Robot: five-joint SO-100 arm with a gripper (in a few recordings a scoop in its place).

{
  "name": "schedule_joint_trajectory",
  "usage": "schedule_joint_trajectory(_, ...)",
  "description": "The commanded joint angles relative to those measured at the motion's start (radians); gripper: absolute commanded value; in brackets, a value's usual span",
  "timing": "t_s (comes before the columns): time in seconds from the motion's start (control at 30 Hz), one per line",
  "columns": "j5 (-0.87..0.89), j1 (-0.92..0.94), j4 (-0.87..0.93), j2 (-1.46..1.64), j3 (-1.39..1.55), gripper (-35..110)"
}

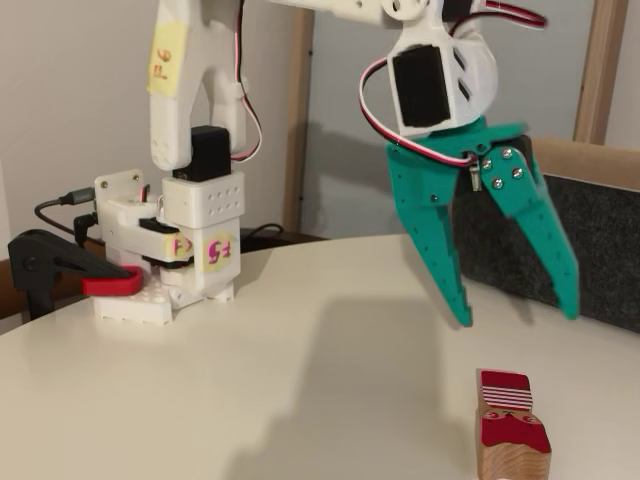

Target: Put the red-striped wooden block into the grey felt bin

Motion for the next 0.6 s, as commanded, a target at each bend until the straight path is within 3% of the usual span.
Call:
schedule_joint_trajectory(0.0, 0.008, 0.006, 0.002, -0.025, -0.055, 27)
schedule_joint_trajectory(0.57, 0.006, 0.041, 0.0, -0.147, -0.069, 32)
